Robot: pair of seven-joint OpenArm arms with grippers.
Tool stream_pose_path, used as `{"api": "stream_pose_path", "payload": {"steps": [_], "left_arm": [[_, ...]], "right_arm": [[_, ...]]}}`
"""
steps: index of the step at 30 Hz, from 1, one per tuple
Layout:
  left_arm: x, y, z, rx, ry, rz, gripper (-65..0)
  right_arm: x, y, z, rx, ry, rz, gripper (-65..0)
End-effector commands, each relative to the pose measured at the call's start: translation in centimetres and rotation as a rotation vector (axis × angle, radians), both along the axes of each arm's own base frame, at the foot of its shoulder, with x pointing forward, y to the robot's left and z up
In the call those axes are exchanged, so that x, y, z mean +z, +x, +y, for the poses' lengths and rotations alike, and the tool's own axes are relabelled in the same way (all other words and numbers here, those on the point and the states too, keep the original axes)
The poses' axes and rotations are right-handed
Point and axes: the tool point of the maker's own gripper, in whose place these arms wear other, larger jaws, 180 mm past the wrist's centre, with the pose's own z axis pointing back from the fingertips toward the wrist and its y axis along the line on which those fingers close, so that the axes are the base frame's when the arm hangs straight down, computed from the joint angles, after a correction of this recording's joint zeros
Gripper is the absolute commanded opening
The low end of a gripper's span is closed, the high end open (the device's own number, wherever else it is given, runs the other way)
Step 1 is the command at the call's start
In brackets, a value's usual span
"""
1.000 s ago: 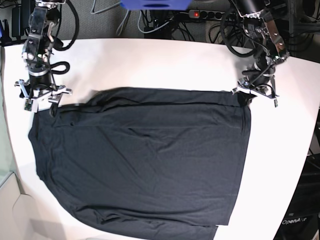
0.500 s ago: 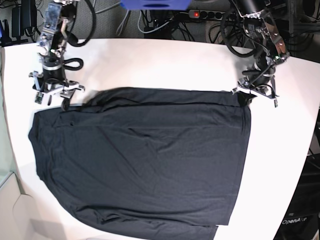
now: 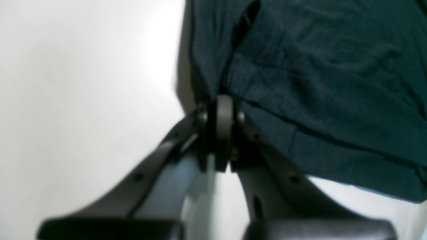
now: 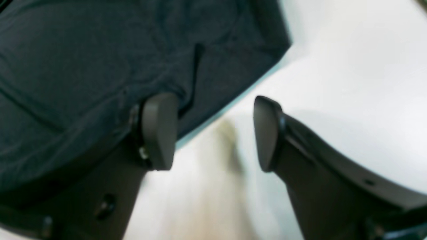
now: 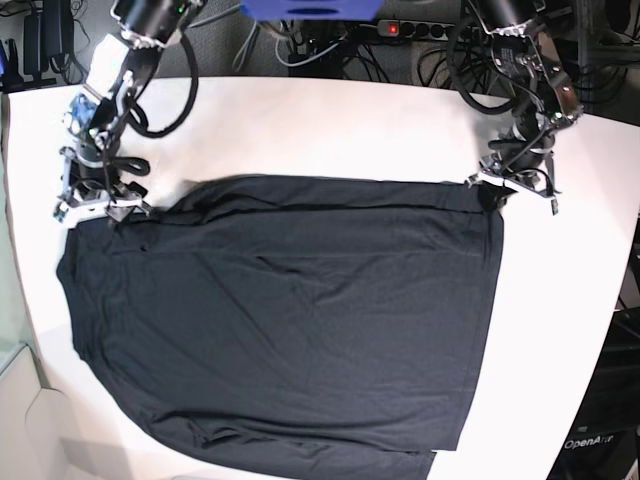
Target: Fold the T-shirt properly
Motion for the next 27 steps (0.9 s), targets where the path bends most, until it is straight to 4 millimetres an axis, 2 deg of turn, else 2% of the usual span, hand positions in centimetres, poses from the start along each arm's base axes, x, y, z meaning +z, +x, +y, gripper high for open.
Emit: {"api": "stream_pose_path", "payload": {"steps": [1, 17, 23, 27], "left_arm": [[-1.5, -1.6, 0.4, -0.008, 0.030, 0.097, -65.0], [-1.5, -1.6, 0.4, -0.008, 0.029, 0.098, -65.0], [-1.5, -1.6, 0.4, -0.008, 0.029, 0.098, -65.0], [-1.5, -1.7, 0.4, -0.008, 0.030, 0.098, -65.0]], "right_arm": [[1.2, 0.7, -0.6, -0.008, -0.003, -0.049, -27.7], [2.1, 2.2, 0.2, 0.043, 0.063, -0.100, -28.1], [0.2, 2.4, 0.7, 0.037, 0.112, -0.064, -28.1], [-0.1, 2.1, 0.5, 0.034, 0.111, -0.054, -28.1]]}}
